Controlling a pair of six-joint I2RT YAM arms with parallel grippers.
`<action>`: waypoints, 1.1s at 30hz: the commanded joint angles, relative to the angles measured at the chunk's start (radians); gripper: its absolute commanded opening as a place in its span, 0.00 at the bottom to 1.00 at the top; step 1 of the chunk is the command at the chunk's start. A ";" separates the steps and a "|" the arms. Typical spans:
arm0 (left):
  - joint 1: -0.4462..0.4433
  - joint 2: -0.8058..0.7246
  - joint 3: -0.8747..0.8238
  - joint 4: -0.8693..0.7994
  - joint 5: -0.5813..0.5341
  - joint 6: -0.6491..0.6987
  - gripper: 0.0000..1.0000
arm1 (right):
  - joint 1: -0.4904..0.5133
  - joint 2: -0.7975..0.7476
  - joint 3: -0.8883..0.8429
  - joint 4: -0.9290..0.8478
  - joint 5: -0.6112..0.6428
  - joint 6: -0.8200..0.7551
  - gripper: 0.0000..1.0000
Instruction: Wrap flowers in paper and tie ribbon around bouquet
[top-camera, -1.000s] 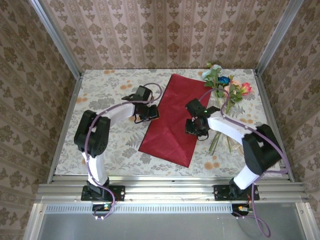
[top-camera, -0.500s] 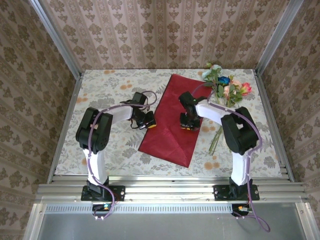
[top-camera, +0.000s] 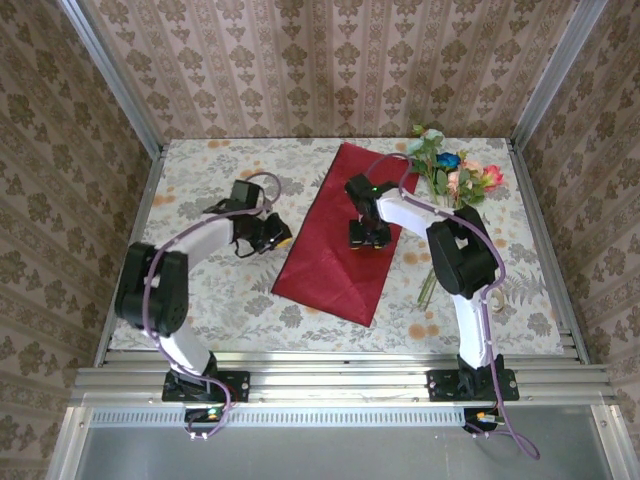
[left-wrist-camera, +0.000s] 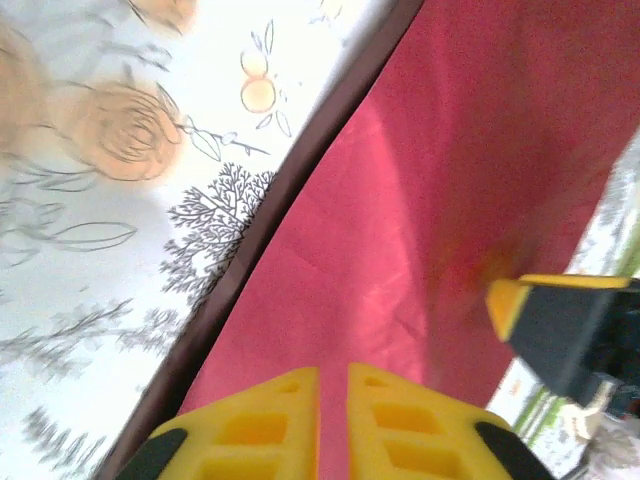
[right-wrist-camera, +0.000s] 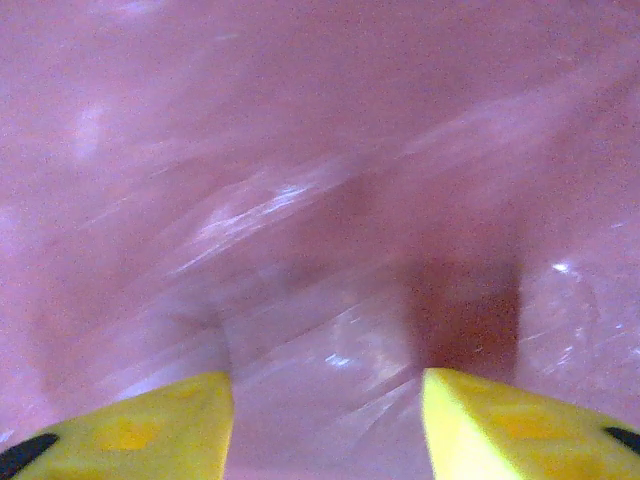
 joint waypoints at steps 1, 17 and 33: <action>0.063 -0.068 -0.100 -0.114 0.057 -0.014 0.11 | 0.121 -0.111 0.000 -0.031 0.038 -0.004 0.60; 0.214 -0.100 -0.478 0.120 0.288 -0.128 0.00 | 0.497 0.156 0.251 -0.052 0.023 0.018 0.73; 0.260 -0.083 -0.438 0.051 0.275 -0.076 0.00 | 0.487 0.214 0.250 -0.040 0.076 0.048 0.33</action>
